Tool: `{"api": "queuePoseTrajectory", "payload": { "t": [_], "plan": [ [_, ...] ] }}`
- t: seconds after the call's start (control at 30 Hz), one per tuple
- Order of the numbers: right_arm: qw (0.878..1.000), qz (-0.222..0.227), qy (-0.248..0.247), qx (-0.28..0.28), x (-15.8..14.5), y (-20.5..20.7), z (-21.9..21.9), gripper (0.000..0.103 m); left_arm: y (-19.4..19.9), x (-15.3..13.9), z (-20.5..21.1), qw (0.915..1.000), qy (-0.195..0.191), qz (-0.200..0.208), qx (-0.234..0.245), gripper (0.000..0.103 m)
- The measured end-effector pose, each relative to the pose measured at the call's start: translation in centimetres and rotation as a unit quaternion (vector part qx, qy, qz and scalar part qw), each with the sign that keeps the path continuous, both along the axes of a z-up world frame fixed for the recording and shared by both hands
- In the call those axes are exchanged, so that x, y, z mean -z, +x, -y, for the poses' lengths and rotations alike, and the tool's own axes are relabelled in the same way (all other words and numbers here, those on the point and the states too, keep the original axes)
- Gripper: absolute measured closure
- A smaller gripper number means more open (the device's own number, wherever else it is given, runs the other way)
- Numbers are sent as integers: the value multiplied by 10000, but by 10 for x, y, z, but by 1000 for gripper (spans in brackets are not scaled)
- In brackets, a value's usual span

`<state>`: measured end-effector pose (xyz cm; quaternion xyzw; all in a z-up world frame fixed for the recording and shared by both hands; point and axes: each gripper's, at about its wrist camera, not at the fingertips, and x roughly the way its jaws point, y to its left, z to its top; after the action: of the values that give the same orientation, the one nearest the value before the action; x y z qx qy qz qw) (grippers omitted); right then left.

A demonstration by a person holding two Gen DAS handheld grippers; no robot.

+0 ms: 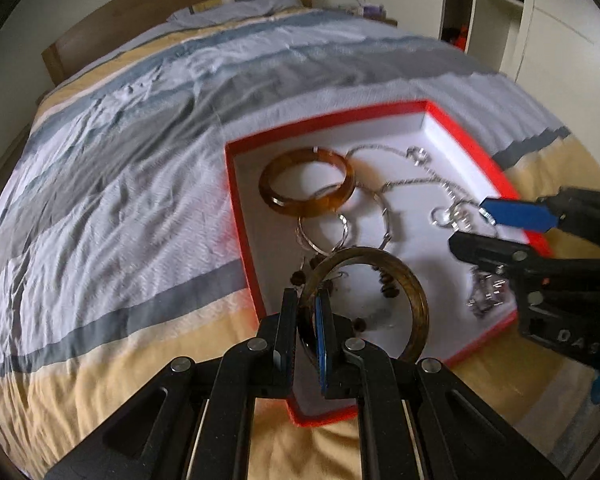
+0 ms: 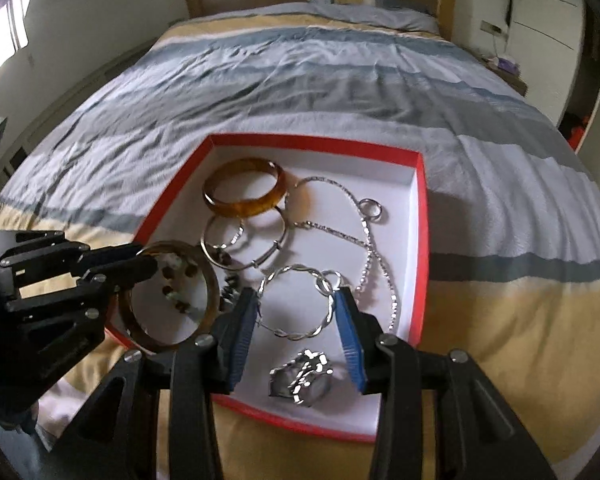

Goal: Organize jewelry

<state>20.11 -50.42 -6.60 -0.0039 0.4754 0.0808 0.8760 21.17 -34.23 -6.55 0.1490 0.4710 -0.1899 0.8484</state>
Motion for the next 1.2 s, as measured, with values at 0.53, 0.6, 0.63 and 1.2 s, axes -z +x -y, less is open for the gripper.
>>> {"api": "queuePoseTrajectory", "payload": {
  "t": [0.53, 0.6, 0.63, 1.2],
  "plan": [
    [9980, -440, -216, -399, 25, 3, 5, 64, 2, 14, 5, 9999, 88, -55, -90, 93],
    [9983, -427, -140, -369, 23, 0, 6, 64, -1, 11, 3, 10000, 39, -33, -83, 93],
    [9985, -412, -136, -344, 21, -2, 7, 64, -2, 9, 2, 10000, 1, -17, -76, 92],
    [9998, -38, -156, 79, -33, -59, -6, 63, -56, -54, -48, 9966, -507, 466, -457, 49]
  ]
}}
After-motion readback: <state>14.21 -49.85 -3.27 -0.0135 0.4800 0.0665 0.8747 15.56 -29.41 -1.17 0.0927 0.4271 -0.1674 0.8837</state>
